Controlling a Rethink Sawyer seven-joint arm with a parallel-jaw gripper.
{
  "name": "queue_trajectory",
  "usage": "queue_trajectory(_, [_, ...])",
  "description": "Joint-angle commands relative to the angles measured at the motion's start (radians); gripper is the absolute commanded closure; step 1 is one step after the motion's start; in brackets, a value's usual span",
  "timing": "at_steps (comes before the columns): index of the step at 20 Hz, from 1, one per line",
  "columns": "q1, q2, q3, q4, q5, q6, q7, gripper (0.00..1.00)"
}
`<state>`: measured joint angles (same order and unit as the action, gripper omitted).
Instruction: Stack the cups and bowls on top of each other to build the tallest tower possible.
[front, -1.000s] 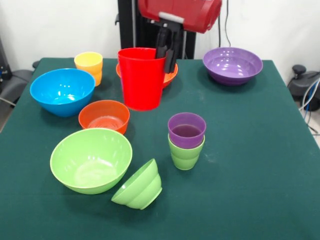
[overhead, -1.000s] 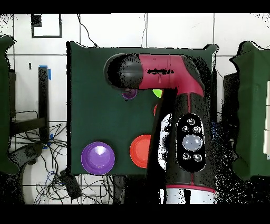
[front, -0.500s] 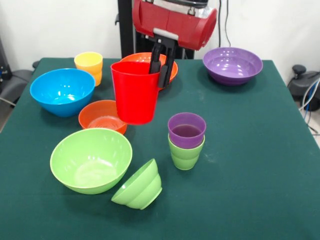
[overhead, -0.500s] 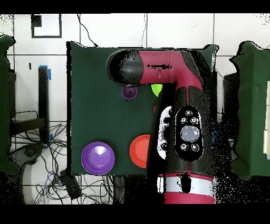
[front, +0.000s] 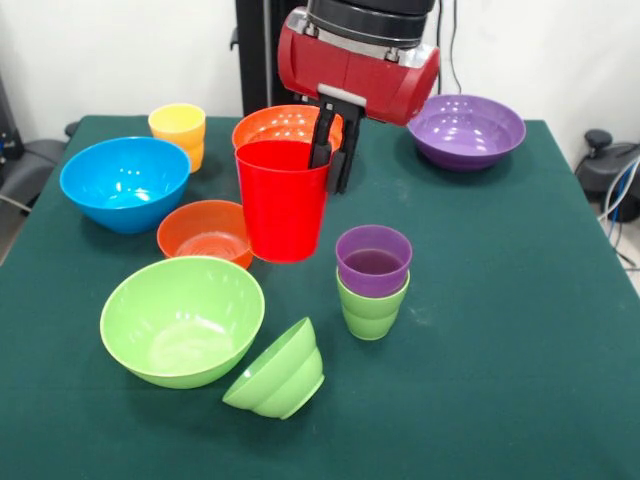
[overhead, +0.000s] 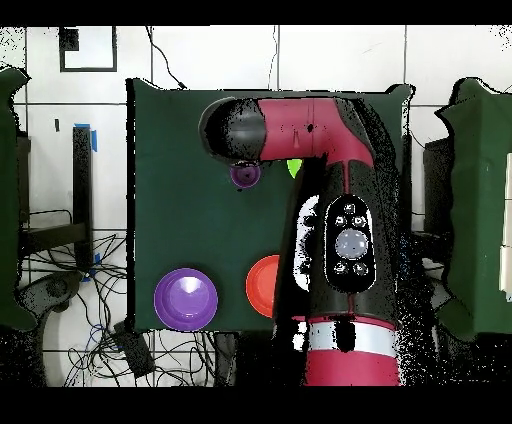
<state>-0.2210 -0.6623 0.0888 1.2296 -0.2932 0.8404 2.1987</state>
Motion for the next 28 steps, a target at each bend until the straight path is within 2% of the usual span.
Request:
queue_trajectory(1, [0.037,0.014,0.056,0.080,-0.059,0.038,-0.127,1.00])
queue_trajectory(15, [0.062,-0.009,0.039,0.133,-0.060,0.026,-0.099,1.00])
queue_trajectory(28, [0.081,-0.003,0.027,0.173,-0.074,-0.034,-0.068,1.00])
